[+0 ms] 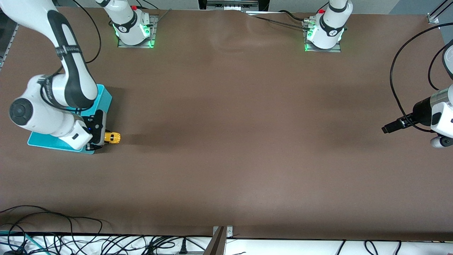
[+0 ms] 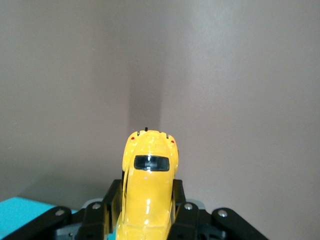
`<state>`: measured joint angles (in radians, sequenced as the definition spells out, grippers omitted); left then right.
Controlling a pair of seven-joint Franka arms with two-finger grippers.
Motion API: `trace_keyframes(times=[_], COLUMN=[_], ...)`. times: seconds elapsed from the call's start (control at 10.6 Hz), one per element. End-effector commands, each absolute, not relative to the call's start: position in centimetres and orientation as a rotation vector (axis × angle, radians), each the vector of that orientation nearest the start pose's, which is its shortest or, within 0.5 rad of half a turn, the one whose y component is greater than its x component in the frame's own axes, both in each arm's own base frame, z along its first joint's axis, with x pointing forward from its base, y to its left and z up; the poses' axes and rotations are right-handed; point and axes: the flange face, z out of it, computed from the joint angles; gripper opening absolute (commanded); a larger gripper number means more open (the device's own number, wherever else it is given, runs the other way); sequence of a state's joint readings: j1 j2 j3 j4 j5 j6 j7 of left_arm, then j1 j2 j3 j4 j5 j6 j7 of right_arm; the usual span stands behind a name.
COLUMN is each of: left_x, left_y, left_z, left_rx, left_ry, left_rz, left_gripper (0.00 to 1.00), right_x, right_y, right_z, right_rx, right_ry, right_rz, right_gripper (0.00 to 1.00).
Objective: Wind up and store yellow beetle car
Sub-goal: 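Lift the car with the right gripper over the cyan bin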
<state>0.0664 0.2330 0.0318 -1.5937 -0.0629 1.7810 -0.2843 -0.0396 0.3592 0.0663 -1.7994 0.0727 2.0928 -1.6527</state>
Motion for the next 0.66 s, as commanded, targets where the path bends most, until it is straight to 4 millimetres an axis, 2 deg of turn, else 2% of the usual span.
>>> trace_keyframes(times=[0.0, 0.09, 0.28, 0.38, 0.57], left_x=[62.3, 62.4, 62.4, 62.5, 62.5], left_y=[5.3, 5.1, 4.9, 5.0, 5.2], left_z=[49.1, 49.0, 49.4, 49.7, 49.4], left_rx=[-3.161, -3.162, -3.163, -3.164, -3.162], left_ry=[-0.592, -0.587, -0.584, -0.586, -0.591], left_rz=[0.098, 0.101, 0.089, 0.079, 0.088], left_gripper=[1.00, 1.00, 1.00, 1.00, 1.00], right_x=[60.6, 59.9, 56.3, 55.3, 53.5], right_y=[-0.8, -3.0, -9.4, -12.2, -15.7], right_z=[38.5, 38.8, 37.5, 36.7, 34.9], right_rx=[2.177, 2.110, 1.936, 1.856, 1.712], right_ry=[2.461, 2.514, 2.660, 2.706, 2.797], right_rz=[0.017, 0.016, -0.049, -0.061, -0.073], right_gripper=[0.01, 0.01, 0.01, 0.01, 0.01])
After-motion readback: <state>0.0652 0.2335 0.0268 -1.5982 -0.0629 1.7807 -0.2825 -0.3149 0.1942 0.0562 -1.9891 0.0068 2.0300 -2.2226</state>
